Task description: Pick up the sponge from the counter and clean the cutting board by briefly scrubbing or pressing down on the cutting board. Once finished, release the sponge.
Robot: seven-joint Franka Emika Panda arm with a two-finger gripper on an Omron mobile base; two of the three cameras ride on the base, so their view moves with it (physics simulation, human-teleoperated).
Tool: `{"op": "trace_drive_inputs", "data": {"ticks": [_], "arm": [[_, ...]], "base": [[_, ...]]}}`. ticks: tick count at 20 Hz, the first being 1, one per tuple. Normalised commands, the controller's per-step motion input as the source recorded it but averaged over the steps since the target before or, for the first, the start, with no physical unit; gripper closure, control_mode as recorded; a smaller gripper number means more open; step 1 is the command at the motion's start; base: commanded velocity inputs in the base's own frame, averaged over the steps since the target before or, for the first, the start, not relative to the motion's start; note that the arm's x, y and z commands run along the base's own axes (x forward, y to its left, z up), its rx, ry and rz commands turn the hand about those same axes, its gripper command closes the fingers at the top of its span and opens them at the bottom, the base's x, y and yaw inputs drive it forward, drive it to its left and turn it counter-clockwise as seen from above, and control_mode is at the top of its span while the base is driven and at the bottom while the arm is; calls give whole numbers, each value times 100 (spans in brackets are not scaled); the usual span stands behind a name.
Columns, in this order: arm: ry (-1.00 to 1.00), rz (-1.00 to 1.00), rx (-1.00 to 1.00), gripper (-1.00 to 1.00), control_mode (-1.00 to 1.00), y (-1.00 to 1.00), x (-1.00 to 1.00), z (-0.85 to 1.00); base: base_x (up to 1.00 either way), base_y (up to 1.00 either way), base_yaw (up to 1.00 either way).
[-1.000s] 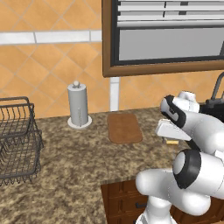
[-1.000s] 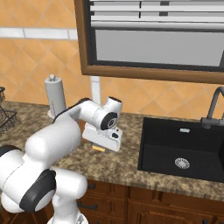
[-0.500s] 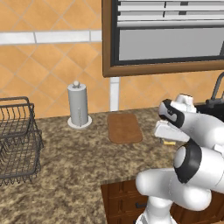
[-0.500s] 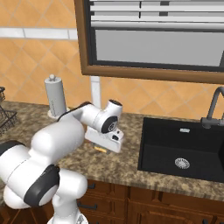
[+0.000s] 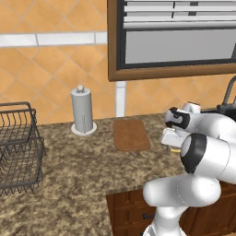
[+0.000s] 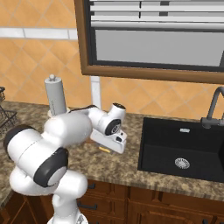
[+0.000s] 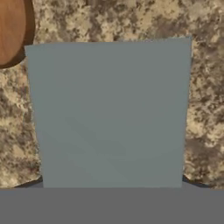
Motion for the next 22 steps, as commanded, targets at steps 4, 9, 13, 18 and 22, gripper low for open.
{"op": "trace_drive_inputs", "data": {"ticks": [4, 9, 13, 18, 22], "arm": [[0, -4, 0, 100, -100, -5, 27, -26], [0, -3, -1, 100, -100, -1, 23, -27], [0, -4, 0, 100, -100, -1, 22, -21], [0, -4, 0, -100, -100, -10, 17, -16], [0, -4, 0, -100, -100, -19, 0, 0]], "base": [[0, 0, 0], [0, 0, 0], [0, 0, 0], [0, 0, 0], [0, 0, 0]]}}
